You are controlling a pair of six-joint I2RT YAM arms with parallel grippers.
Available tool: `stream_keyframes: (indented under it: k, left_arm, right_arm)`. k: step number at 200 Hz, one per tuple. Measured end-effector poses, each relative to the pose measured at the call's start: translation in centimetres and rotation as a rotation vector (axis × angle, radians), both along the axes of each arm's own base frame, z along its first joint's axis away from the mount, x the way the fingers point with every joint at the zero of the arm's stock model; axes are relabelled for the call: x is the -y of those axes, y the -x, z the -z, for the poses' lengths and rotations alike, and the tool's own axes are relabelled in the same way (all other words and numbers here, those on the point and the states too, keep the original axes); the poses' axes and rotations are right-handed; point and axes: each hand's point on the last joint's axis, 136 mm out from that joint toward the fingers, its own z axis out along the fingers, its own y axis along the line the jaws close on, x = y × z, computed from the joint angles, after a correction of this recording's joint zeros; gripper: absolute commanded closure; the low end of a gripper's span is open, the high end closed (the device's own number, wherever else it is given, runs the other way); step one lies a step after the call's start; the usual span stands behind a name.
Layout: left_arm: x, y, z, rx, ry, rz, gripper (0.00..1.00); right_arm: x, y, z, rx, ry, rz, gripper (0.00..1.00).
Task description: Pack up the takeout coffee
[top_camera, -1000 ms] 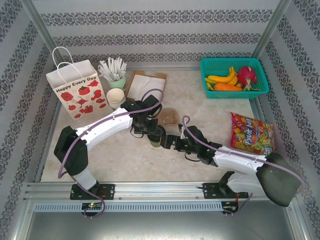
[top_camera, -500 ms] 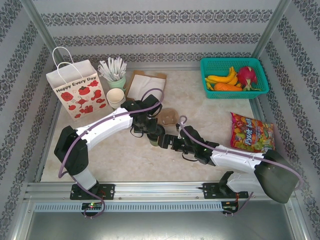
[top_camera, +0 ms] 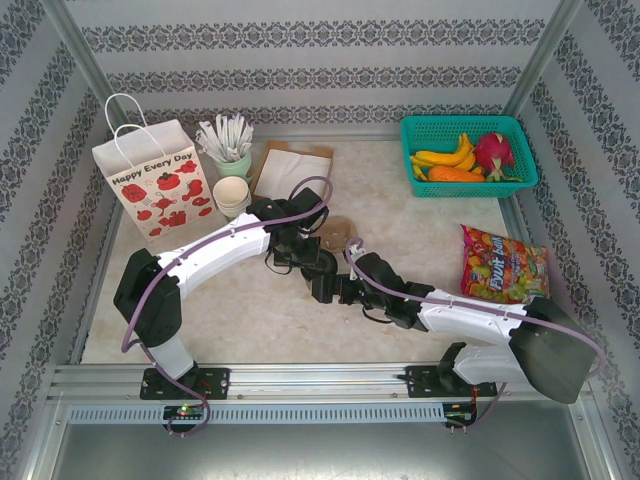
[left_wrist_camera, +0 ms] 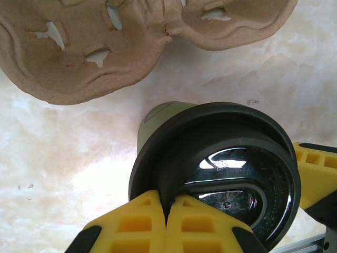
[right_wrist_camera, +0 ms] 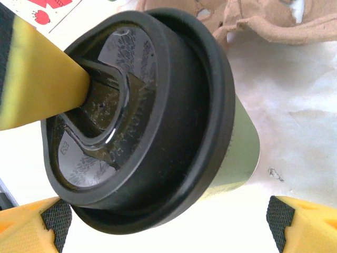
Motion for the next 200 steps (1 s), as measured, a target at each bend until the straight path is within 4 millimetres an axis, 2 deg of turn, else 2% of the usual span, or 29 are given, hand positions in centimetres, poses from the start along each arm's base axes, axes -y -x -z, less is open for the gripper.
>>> stream_keyframes:
  k: [67, 135, 180, 200]
  left_arm:
    - [0.1, -0.1, 0.0, 0.004, 0.006, 0.001, 1.0]
    - [0.8, -0.8, -0.1, 0.031, 0.027, 0.013, 1.0]
    - [1.0, -1.1, -0.3, 0.062, -0.019, 0.111, 1.0]
    - [0.9, -1.3, -0.5, 0.077, -0.049, 0.166, 1.0]
  right_arm:
    - [-0.4, -0.6, 0.5, -0.015, 0.001, 0.024, 0.05]
    - [0.4, -0.8, 0.3, -0.057, -0.022, 0.045, 0.04]
    - [2.0, -1.0, -0.6, -0.149, -0.063, 0.011, 0.03]
    - [3.4, -2.5, -1.6, -0.2, -0.093, 0.054, 0.04]
